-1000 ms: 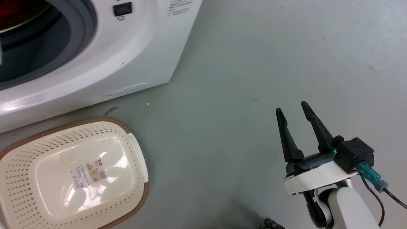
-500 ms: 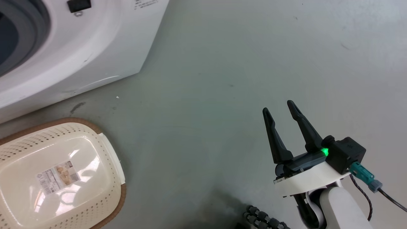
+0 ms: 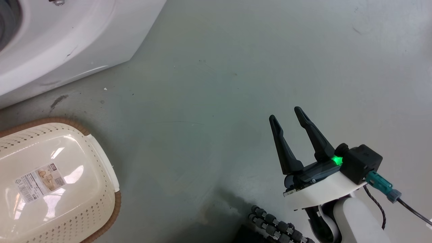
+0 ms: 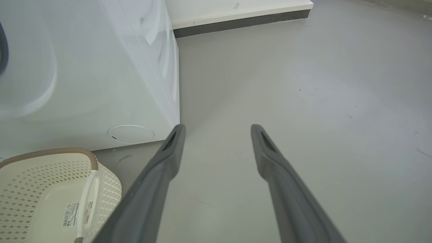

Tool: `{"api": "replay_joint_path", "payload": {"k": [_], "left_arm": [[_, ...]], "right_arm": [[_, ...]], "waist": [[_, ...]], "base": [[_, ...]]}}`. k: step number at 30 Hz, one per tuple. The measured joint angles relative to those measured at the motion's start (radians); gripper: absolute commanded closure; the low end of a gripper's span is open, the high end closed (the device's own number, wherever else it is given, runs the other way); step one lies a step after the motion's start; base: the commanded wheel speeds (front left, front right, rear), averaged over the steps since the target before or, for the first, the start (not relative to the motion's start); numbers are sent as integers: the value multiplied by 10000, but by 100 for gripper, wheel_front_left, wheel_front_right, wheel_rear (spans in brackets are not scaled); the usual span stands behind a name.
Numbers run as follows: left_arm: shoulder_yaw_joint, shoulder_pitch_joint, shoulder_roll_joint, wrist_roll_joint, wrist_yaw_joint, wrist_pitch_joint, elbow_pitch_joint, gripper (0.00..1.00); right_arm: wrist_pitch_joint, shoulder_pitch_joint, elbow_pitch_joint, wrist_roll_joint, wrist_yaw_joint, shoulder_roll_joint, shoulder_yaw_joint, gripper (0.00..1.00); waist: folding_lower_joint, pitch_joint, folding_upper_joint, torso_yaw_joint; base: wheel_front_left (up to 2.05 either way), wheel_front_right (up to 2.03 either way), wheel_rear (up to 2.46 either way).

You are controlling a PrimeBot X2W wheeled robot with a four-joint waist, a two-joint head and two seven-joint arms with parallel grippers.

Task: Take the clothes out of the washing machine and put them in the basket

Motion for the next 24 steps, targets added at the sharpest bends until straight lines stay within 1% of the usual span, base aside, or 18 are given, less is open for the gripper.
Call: {"api": "replay_joint_path", "payload": {"k": [2, 4, 5, 6, 7, 8, 11, 15, 17, 21, 24], "left_arm": [[0, 1, 21, -169, 0, 359, -100, 0], [205, 1, -44, -483, 117, 732, -109, 0], [276, 17, -121, -702, 134, 1007, -82, 33], [274, 45, -146, -750, 157, 1151, -161, 45], [284, 67, -153, -792, 163, 1340, -242, 100], [307, 92, -169, -920, 165, 1567, -299, 100], [422, 220, -167, -1114, 355, 1893, -612, 100], [554, 504, -79, -1183, 660, 1728, -1124, 100], [629, 620, -69, -1179, 846, 1440, -1356, 100], [832, 883, -180, -1103, 1379, 128, -1693, 100], [1018, 1233, -485, -1191, 1735, -978, -1662, 100]], "right_arm": [[0, -100, 0, 77, 0, 2, 42, 0], [0, -181, -10, 77, 0, 0, 48, 0], [0, -181, -15, 77, 0, 2, 50, 0], [0, -187, -42, 73, 0, 2, 36, 0], [-2, -189, -94, 73, 0, 2, 19, 0], [-2, -195, -127, 73, 0, 2, 2, 0], [-2, -210, -163, 73, 0, 2, -29, 0], [-2, -217, -165, 75, 0, 2, -17, 0], [-2, -221, -142, 77, 0, 4, -13, 0], [-2, -228, -46, 61, 0, 4, -81, 0], [-4, -244, -17, -65, 0, 4, -251, 0]], "waist": [[0, 32, 0, -2], [0, 49, 0, -8], [0, 40, 0, -8], [0, 34, 0, -7], [0, 34, 0, -5], [-1, 35, 0, -2], [0, 60, 0, 10], [0, 42, 0, 14], [0, 0, 0, 20], [0, -202, 0, 69], [0, -456, 0, 126]], "base": [[0, 0, 0], [0, 0, 0], [0, 0, 0], [0, 0, 0], [0, 0, 0], [0, 0, 0], [0, 0, 0], [0, 0, 0], [0, 0, 0], [0, 0, 0], [0, 0, 0]]}}
